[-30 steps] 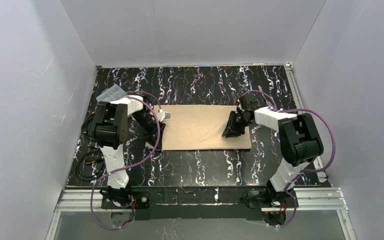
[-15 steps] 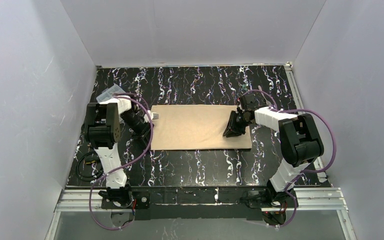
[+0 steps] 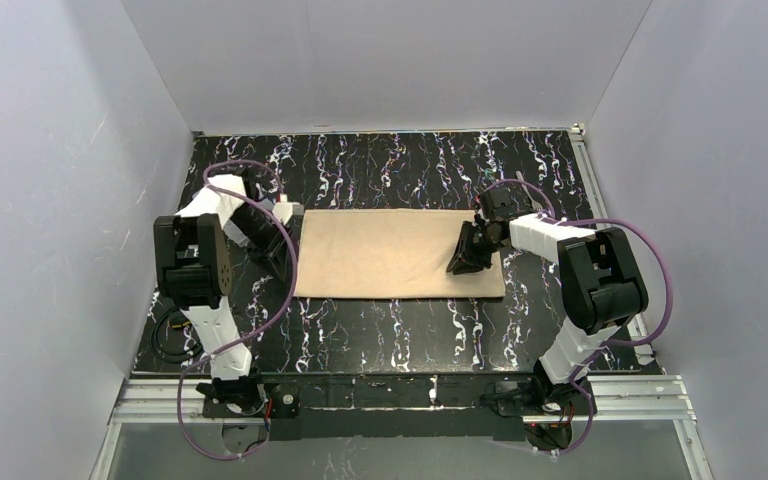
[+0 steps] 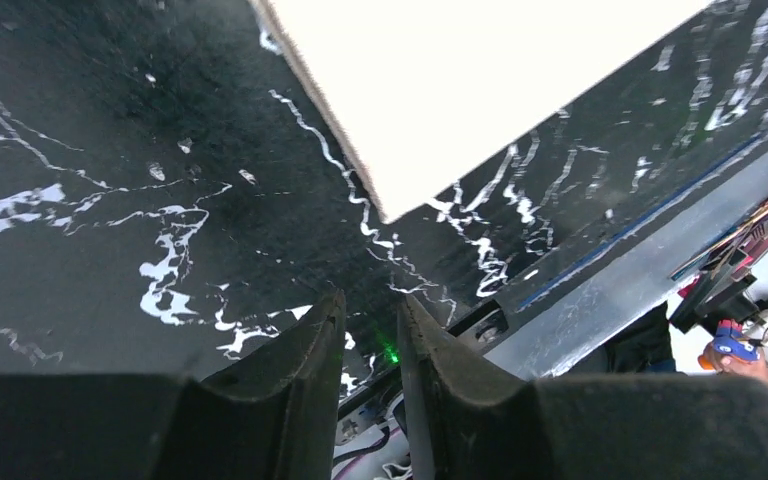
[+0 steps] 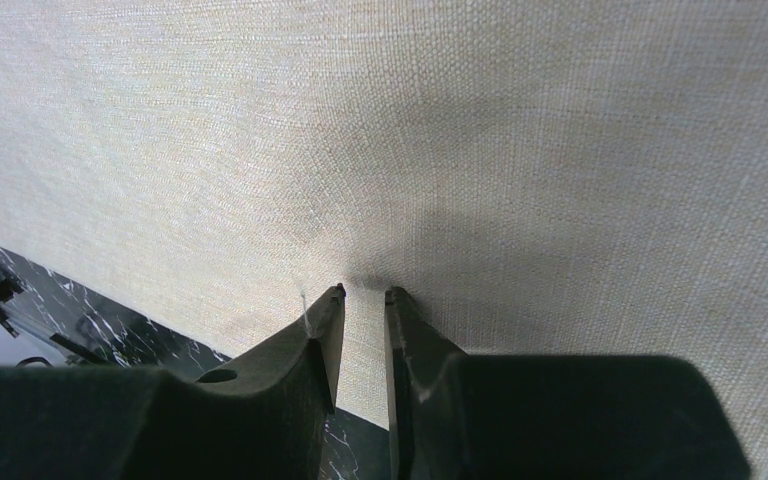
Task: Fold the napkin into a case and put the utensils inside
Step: Smooth out the rectangle-folded napkin at the center of the board, then pick up the rectangle-folded napkin from the center of the board, then fold the rectangle-folded napkin at the center of the board.
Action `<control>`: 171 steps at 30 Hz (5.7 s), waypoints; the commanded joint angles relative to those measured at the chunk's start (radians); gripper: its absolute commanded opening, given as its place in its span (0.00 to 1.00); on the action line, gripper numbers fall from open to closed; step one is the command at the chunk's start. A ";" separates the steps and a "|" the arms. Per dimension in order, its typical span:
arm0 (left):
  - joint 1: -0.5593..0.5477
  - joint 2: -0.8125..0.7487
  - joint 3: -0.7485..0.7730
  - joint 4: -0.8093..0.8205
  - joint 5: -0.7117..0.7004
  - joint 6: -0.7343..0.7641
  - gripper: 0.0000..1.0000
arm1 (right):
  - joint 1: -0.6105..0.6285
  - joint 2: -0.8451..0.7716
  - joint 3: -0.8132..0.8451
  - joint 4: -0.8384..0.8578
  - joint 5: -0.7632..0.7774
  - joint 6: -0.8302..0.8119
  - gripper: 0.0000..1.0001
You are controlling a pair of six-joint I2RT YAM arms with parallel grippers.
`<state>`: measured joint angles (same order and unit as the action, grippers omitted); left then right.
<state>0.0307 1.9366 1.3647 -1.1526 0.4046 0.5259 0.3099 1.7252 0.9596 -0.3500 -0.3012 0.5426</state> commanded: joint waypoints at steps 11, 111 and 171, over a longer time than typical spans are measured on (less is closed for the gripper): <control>-0.264 -0.008 0.078 0.048 0.118 -0.115 0.23 | -0.007 -0.009 0.018 -0.043 0.070 -0.037 0.36; -0.306 -0.117 0.107 0.066 -0.019 -0.138 0.45 | -0.296 -0.215 -0.134 -0.324 -0.021 -0.050 0.66; -0.050 -0.104 -0.068 0.207 -0.035 -0.097 0.36 | 0.508 0.057 0.583 -0.322 0.317 0.022 0.01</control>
<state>-0.0586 1.8664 1.3128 -0.9623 0.3492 0.4679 0.7357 1.6901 1.4212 -0.6563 -0.0017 0.5747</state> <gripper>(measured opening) 0.377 0.034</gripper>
